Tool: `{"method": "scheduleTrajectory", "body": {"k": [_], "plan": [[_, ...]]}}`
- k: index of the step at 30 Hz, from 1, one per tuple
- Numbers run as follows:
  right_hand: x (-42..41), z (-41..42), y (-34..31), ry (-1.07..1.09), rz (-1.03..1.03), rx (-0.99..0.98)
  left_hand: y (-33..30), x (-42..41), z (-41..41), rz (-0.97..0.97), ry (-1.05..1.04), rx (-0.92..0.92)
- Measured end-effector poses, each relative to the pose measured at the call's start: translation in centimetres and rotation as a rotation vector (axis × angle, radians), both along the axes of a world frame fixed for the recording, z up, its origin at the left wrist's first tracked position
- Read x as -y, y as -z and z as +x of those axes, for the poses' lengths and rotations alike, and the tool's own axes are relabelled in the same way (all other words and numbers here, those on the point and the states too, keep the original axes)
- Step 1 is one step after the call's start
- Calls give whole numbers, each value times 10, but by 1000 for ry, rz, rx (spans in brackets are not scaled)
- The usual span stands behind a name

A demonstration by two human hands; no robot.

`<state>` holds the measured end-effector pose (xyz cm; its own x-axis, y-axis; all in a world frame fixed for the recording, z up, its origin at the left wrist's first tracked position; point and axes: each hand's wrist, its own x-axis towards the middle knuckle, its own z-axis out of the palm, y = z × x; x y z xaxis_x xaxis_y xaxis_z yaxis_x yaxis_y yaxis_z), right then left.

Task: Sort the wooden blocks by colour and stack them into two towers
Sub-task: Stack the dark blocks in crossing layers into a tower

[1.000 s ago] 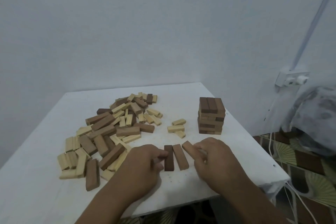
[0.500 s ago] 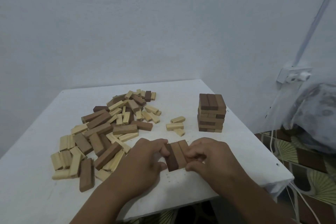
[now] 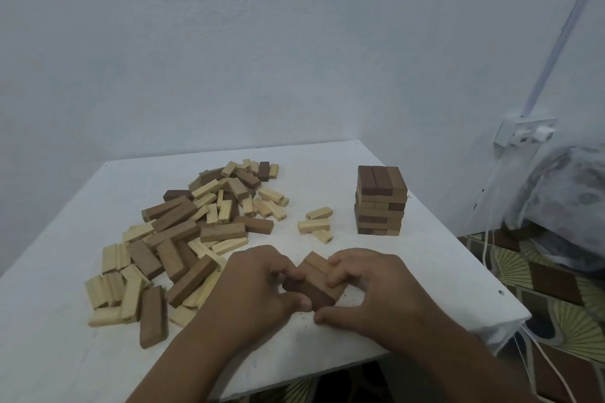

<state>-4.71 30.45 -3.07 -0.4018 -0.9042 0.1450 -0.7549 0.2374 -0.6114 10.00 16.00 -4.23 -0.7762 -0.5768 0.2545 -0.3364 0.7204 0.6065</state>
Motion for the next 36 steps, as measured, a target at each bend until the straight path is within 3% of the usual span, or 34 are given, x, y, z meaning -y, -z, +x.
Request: {"method": "scheduleTrajectory", "body": {"k": [8, 16, 19, 26, 30, 36], "plan": [[-4, -13, 8, -67, -33, 100, -1, 5, 12, 9, 226, 80], [-14, -22, 7, -3, 48, 25, -1, 5, 12, 96, 198, 46], [-18, -23, 1, 12, -27, 84, -7, 4, 10, 184, 189, 15], [-22, -43, -41, 112, -462, 222, -48, 0, -29, 379, 177, -228], [-16, -68, -53, 160, -540, 242, -66, 8, -67, 422, 182, -321], [0, -101, -43, 269, -529, 297, -73, 22, -117, 367, 161, -284]]}}
